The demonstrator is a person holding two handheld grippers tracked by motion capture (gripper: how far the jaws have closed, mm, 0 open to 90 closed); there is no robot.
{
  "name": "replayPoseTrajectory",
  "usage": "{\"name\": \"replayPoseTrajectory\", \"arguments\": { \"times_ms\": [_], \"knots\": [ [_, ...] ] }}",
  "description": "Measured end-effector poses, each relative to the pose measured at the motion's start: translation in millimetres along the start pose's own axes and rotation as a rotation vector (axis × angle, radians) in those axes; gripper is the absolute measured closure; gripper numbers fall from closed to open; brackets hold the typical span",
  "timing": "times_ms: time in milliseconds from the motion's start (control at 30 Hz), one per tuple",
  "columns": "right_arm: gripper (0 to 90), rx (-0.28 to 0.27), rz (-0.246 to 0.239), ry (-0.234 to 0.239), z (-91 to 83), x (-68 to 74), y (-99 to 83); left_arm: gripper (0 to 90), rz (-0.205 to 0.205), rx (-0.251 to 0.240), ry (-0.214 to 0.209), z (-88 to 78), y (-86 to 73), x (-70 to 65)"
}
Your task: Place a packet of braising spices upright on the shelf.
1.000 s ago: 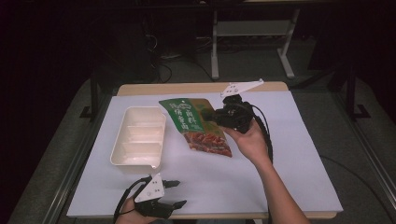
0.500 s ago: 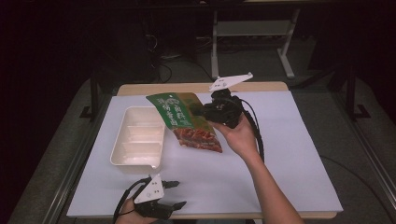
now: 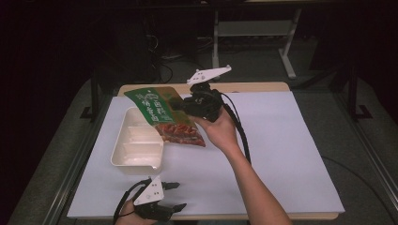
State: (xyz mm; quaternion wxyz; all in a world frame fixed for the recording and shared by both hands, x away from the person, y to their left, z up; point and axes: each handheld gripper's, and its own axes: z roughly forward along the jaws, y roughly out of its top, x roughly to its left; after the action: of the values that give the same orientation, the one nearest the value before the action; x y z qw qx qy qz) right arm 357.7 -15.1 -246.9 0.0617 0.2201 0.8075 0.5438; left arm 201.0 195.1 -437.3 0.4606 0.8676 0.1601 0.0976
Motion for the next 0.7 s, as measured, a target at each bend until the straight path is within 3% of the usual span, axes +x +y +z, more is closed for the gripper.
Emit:
{"name": "replayPoseTrajectory", "arguments": {
  "times_ms": [400, 700],
  "knots": [
    [89.6, -0.038, -0.02, 0.055, 19.7, 17.0, 13.1, 33.2, 0.014, -0.001, -0.001, 0.1, -1.1, -1.6],
    [89.6, -0.045, -0.001, 0.105, 51.3, 24.8, 10.7, 32.8, 0.017, -0.005, 0.003, -1.4, -2.2, -0.7]
  ]
}}
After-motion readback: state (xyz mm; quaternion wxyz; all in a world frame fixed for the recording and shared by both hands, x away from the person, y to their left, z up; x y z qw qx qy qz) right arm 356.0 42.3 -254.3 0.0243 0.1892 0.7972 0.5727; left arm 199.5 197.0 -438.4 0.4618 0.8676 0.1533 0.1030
